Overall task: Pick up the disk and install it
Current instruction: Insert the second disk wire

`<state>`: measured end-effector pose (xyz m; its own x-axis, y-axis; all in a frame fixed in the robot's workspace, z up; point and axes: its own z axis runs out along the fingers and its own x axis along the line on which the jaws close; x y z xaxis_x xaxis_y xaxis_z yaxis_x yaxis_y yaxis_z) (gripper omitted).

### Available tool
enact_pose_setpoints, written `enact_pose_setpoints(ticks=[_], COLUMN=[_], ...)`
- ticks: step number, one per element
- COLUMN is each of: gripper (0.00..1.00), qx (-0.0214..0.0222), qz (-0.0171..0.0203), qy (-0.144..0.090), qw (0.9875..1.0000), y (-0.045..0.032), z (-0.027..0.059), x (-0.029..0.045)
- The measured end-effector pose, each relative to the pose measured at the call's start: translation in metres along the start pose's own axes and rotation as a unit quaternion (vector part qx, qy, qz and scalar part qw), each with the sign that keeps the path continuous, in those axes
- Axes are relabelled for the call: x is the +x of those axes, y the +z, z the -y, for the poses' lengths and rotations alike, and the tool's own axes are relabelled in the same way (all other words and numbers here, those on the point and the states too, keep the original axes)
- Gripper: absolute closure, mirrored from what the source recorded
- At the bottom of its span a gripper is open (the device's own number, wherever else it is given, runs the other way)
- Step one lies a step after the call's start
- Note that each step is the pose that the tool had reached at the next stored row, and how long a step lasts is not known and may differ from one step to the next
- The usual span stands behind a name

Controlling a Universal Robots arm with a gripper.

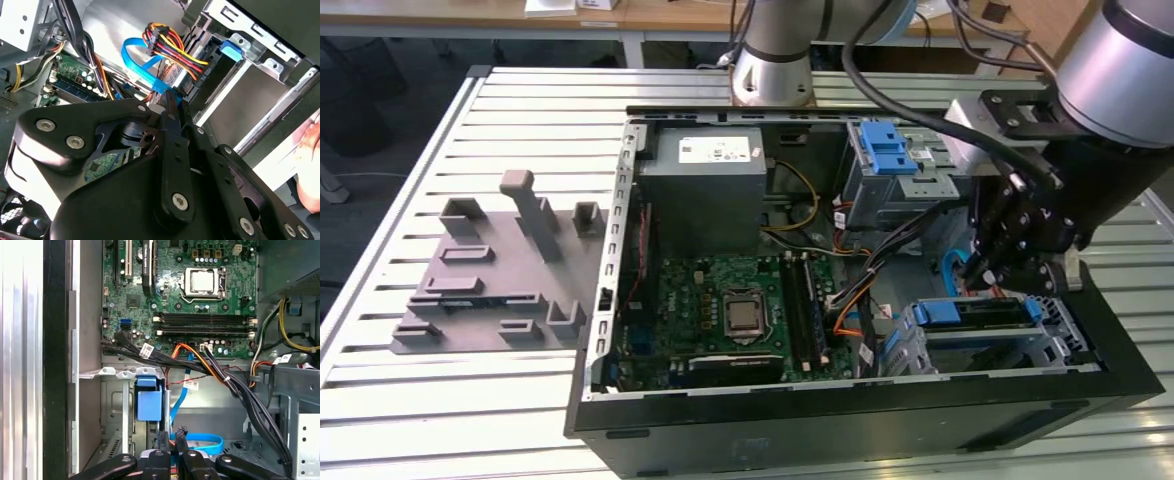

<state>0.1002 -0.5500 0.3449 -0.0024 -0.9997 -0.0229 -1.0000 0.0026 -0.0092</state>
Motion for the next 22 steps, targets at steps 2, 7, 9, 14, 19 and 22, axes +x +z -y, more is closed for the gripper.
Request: enact_pose_setpoints(ticks=[2, 7, 9, 14, 19, 22], gripper=[0.84, 0.84, 0.84, 0.84, 0.84, 0.84], qx=[0.0000, 0.0000, 0.0000, 0.0000, 0.0000, 0.0000], qz=[0.0006, 0.0009, 0.0008, 0.0009, 0.0016, 0.0018], qy=[0.000, 0.000, 0.000, 0.001, 0.001, 0.001], qw=[1.0000, 1.0000, 1.0000, 1.0000, 1.0000, 1.0000], y=[0.0013, 0.0038, 0.0044, 0.0069, 0.0090, 0.0096], z=[0.0000, 0.0004, 0.0014, 0.0023, 0.0023, 0.0024], x=[0.0032, 0.0101, 0.0101, 0.0106, 0.0107, 0.0107])
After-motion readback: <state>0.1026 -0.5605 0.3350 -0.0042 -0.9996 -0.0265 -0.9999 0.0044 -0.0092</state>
